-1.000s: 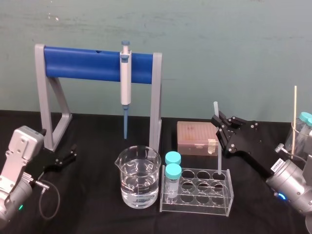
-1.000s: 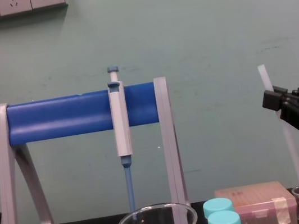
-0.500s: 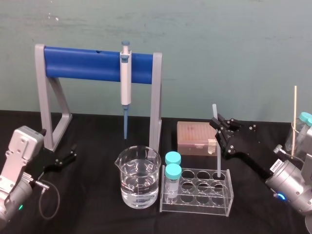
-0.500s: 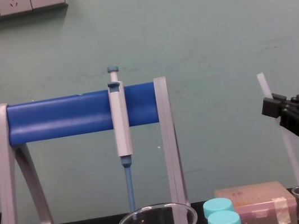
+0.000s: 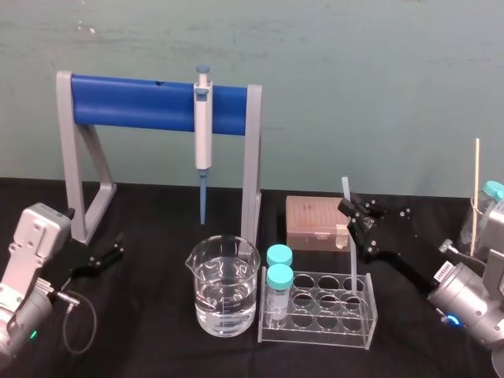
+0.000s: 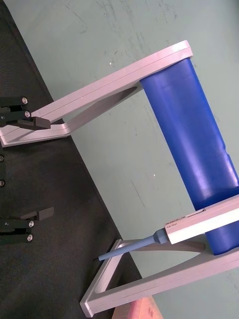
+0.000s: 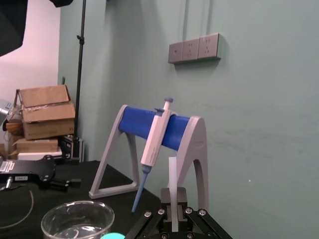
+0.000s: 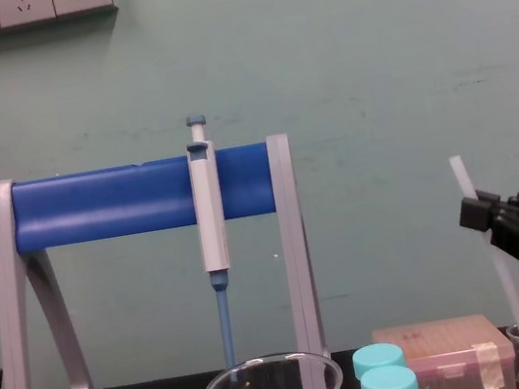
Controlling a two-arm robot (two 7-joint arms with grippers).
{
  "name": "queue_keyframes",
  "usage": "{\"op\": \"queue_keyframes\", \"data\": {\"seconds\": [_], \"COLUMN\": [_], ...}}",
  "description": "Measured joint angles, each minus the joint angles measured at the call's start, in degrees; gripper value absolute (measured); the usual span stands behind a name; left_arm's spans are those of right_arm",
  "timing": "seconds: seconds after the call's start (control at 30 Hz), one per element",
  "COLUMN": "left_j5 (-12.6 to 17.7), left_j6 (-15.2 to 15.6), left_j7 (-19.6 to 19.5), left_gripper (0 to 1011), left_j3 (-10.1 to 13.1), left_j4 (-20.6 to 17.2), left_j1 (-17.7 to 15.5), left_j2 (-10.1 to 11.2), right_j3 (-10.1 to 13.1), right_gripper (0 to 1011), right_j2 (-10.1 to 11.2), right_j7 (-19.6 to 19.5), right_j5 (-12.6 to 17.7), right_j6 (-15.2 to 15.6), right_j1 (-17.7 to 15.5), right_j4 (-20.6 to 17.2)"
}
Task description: Pick up the stirring rod with one hand, then place it down.
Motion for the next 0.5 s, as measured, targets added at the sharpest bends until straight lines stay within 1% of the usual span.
{"op": "queue_keyframes", "data": {"seconds": [0.3,0.5], "left_j5": [0.0,0.0], "left_j6": [0.0,0.0], "left_j7": [0.0,0.0], "left_gripper": [1001,1000], "left_j3": [0.0,0.0], "left_j4": [0.0,0.0], "left_j1": [0.0,0.0], "left_j2": [0.0,0.0], "right_j3": [-0.9,-1.4], "right_gripper": [64,64], "right_j2": [-0.2,-0.2], "right_j7": [1.6,1.9], "right_j5": [1.2,1.3], "right_j6": [0.8,1.0], "right_j1": [1.4,1.9], "right_j4": [3.0,4.0]}}
